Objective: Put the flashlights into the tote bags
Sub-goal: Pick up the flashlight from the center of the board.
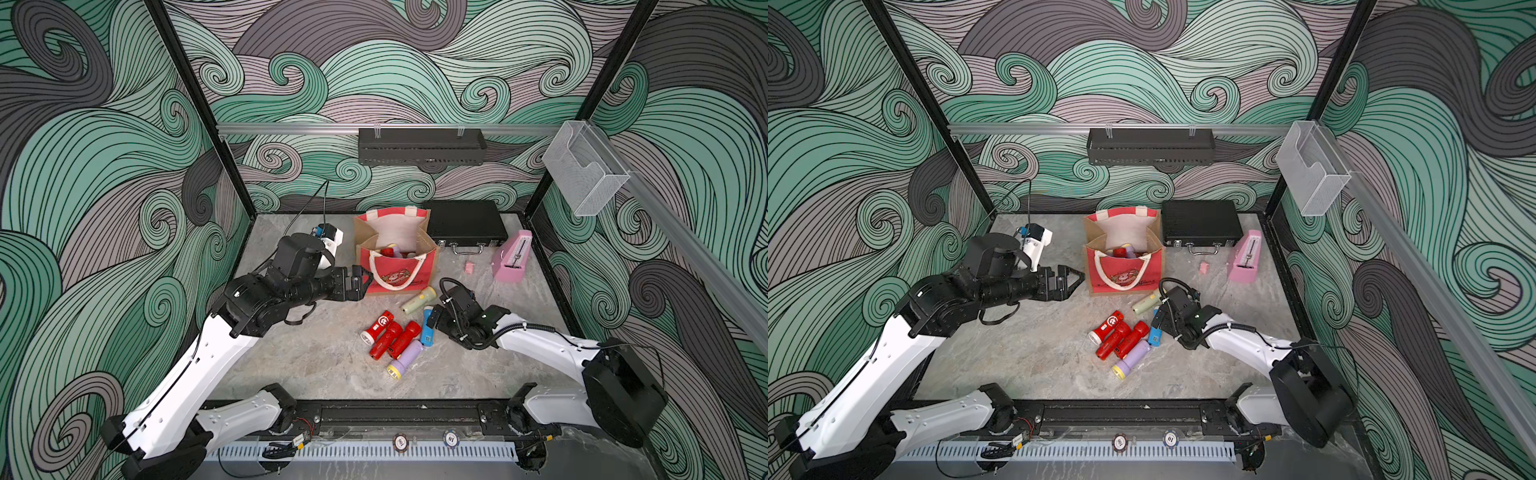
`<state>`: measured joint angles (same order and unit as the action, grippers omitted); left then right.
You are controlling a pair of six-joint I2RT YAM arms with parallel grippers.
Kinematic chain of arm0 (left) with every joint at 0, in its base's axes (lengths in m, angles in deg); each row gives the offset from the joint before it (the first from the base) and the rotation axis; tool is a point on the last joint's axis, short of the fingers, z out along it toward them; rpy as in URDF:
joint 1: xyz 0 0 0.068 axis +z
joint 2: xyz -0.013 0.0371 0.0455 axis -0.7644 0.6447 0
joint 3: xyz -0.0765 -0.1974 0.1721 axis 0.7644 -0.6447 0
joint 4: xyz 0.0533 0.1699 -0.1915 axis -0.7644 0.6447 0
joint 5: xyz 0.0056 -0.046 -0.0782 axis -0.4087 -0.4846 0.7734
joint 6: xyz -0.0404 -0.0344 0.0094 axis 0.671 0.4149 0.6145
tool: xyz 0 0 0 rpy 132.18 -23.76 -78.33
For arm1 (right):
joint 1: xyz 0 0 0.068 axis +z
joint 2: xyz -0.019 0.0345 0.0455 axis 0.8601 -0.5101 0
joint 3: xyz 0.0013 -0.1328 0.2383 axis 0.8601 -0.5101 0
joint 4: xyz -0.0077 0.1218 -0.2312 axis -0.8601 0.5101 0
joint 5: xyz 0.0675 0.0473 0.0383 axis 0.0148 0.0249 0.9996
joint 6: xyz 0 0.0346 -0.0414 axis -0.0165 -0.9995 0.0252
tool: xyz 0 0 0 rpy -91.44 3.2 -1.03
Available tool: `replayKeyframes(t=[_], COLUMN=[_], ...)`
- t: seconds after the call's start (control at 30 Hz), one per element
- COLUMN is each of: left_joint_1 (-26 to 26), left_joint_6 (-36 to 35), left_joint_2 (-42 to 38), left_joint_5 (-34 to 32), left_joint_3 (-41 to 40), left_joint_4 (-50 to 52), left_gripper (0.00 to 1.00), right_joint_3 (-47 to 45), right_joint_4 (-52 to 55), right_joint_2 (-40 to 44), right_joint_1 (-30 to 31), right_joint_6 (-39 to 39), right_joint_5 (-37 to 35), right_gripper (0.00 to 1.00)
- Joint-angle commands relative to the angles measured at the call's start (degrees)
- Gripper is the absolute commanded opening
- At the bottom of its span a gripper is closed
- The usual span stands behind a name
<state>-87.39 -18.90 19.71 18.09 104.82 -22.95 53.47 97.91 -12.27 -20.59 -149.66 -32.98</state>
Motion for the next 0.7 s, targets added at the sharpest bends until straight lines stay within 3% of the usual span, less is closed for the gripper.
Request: replayKeyframes(t=[0.0,0.33,0.67], left_joint_1=[0.6,1.9,3.5], left_joint_6=[-0.5,-0.7,-0.8], left_joint_2=[0.2,-1.0,-2.2], left_joint_5=[-1.2,-2.7,-2.8], left_joint_3=[1.0,0.2,-1.5], left_joint_4=[3.1,3.9,3.7], left_gripper=[0.98,0.99,0.99], right_joint_3=[1.3,4.2,7.5], right_joint_4=[-4.2,-3.1,4.9], right_joint_2=[-2.8,-8.7,-11.9], right_joint_1=[0.7,2.3,2.5], right_joint_6=[-1.5,-2.0,-1.6], right_joint_5=[-0.5,-0.2,-1.5], right_gripper=[0.99,0.94,0.67])
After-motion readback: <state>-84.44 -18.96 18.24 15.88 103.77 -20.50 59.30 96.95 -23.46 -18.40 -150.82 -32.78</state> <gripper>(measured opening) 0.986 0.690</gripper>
